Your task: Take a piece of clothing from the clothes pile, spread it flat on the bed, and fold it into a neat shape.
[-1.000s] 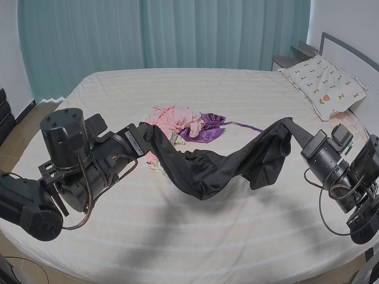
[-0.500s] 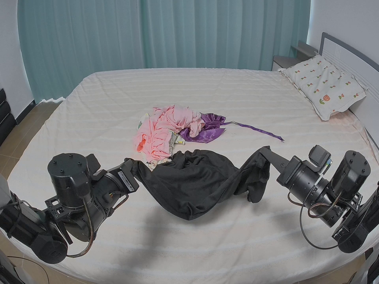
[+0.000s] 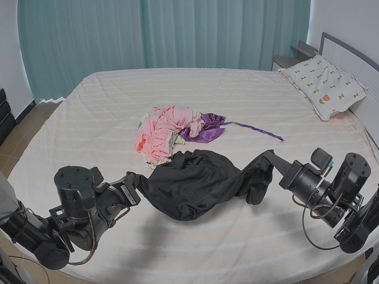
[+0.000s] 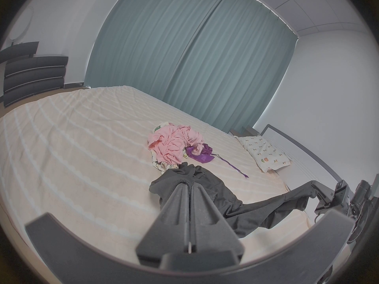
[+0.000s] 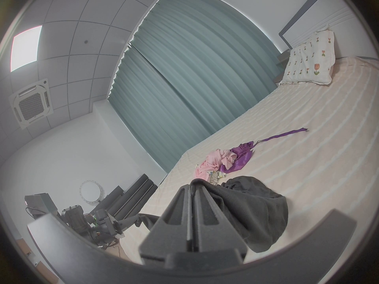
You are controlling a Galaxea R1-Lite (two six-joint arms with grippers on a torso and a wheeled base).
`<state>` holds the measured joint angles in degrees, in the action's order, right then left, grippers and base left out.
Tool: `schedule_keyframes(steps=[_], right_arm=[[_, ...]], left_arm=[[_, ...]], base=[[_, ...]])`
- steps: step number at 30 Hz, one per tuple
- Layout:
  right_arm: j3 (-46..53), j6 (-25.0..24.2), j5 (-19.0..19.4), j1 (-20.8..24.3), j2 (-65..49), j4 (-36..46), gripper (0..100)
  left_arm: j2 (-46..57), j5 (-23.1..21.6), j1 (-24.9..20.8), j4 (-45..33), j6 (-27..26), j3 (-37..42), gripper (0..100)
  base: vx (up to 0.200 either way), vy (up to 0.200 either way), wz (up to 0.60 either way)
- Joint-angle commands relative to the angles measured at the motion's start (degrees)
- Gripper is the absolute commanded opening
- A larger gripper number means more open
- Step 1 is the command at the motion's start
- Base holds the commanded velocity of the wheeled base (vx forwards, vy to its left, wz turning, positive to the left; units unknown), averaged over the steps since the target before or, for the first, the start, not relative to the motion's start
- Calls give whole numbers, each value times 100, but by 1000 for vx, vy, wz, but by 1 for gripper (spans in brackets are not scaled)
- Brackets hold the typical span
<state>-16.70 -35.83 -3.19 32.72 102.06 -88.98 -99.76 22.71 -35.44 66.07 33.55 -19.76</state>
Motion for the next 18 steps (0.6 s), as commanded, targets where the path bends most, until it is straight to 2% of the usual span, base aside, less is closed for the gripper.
schedule_keyframes(steps=[1,8,18], right_arm=[[273,6,3,6,-151,-58,0],[325,58,3,-125,-406,-41,0],[334,58,12,-125,-345,-23,0]], left_arm=[[-44,-21,-7,20,3,43,0],[9,-12,-42,20,38,43,0],[35,-56,-77,28,301,16,0]], base=[[-200,0,0],[-200,0,0],[0,0,0]])
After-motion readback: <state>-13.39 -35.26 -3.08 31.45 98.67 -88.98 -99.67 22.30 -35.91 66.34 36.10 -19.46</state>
